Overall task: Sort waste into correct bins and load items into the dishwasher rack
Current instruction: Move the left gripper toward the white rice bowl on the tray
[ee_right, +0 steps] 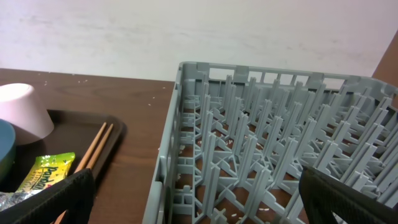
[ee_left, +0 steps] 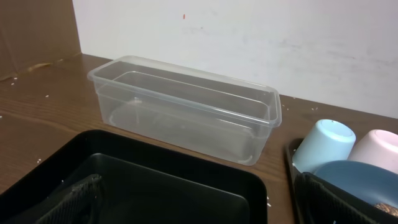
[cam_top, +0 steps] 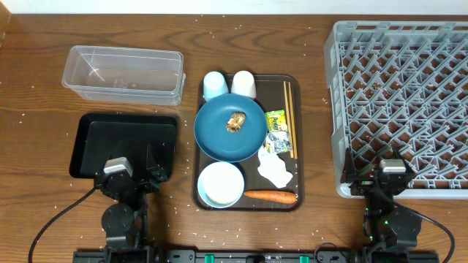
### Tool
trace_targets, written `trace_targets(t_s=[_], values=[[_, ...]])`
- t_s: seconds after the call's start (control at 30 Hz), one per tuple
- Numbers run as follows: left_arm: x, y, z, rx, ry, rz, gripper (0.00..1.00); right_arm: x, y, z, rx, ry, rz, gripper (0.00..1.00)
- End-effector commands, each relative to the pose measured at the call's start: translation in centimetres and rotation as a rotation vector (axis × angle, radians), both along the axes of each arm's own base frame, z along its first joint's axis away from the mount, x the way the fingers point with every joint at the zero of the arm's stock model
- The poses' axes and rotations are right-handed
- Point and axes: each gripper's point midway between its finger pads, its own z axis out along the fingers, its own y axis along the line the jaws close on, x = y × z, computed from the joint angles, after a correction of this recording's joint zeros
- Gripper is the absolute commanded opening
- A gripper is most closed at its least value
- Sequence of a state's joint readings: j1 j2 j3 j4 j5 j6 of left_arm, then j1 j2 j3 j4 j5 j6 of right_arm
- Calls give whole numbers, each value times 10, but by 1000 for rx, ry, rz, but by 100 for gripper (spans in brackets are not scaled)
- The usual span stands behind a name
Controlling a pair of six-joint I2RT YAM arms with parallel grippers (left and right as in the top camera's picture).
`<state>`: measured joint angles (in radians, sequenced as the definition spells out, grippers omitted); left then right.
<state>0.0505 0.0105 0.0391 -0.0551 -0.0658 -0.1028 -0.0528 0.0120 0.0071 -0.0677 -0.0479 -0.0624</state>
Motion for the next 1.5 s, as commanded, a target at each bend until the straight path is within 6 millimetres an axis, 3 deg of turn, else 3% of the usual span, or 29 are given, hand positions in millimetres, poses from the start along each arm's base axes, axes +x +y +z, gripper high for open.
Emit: trace_targets(t_s=[0.0, 0.5, 0.6, 0.77, 0.97, 1.2, 1.47], values=[[0, 0, -18, 13, 44, -1, 98, 0, 1, 0, 1, 0, 4, 99], [1, 0, -18, 9, 40, -5, 98, 0, 1, 0, 1, 0, 4, 99], [3, -29, -18, -167, 24, -150, 98, 0, 1, 0, 1, 0, 4, 99], [-13, -103, -9, -680, 96, -522, 98, 0, 1, 0, 1, 0, 4, 99], [-16, -111, -8, -890, 141, -528, 98, 0, 1, 0, 1, 0, 4, 99], [-30, -131, 25, -876, 114, -700, 98, 0, 1, -1, 1, 3, 3, 99], [-41, -123, 64, -750, 232, -600, 98, 0, 1, -1, 1, 4, 3, 99]])
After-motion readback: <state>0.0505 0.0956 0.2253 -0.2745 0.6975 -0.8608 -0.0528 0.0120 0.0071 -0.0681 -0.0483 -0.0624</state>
